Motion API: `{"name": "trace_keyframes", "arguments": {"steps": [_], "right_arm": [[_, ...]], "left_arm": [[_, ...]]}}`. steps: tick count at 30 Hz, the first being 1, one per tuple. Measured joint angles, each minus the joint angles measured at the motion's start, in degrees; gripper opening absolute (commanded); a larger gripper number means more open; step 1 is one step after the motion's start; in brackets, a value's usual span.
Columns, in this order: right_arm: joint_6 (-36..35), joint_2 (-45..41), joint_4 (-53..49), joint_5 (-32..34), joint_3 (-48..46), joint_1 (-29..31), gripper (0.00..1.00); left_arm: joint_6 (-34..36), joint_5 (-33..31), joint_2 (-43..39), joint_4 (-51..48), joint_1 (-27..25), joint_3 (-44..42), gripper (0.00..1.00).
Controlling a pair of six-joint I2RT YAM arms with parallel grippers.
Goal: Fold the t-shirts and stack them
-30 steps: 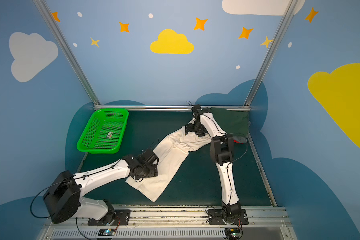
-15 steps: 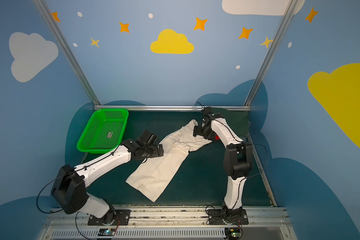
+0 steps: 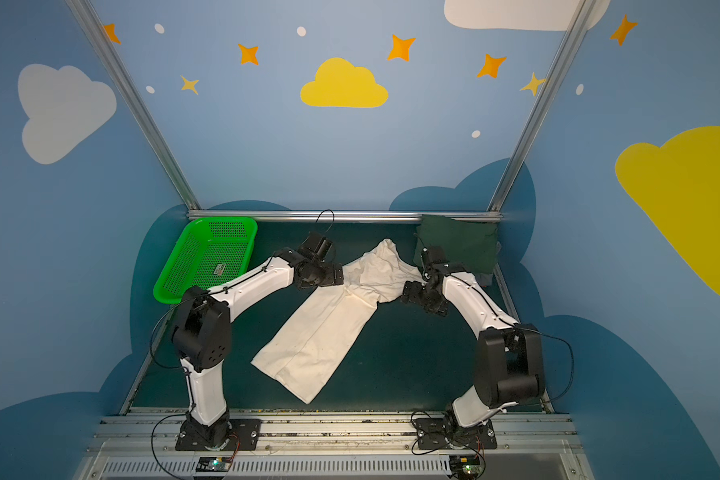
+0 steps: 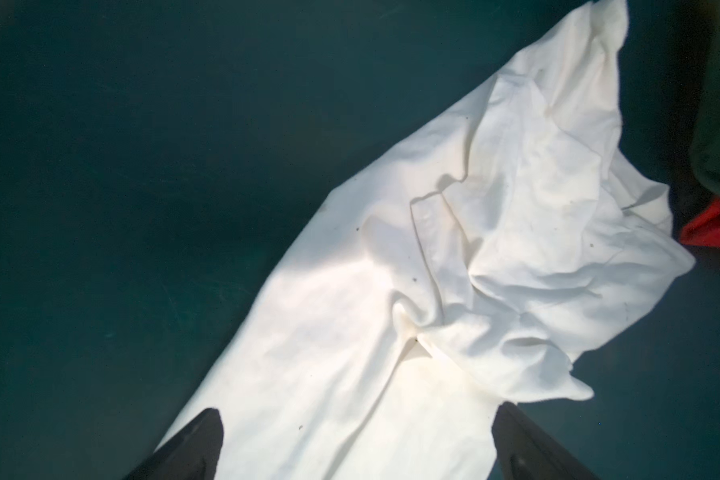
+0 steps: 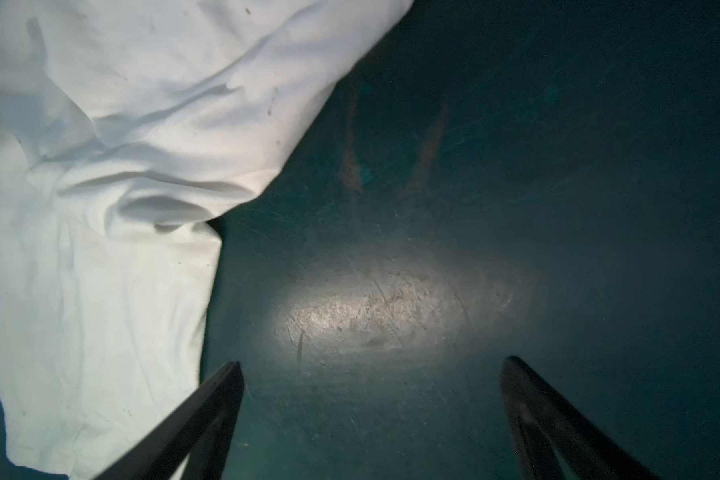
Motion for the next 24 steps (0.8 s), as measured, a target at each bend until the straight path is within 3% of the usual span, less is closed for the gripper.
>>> {"name": "trace_keyframes", "arguments": {"steps": [6, 14, 24], "right_arm": [[1.2, -1.5, 2.1, -0.9, -6.7, 0.0, 0.94], [0.6, -1.6, 2.4, -1.1, -7.1, 0.0, 0.94], [0.2, -1.8, 2.4, -1.6, -7.1, -0.1, 0.94]], "left_arm": [[2.1, -0.5, 7.1, -2.7, 3.2, 6.3, 1.0], [8.3, -1.6, 18.0, -8.2, 5.9, 22.1, 0.94], [12.0, 6.8, 27.4, -13.6, 5.0, 33.9, 0.79]]}}
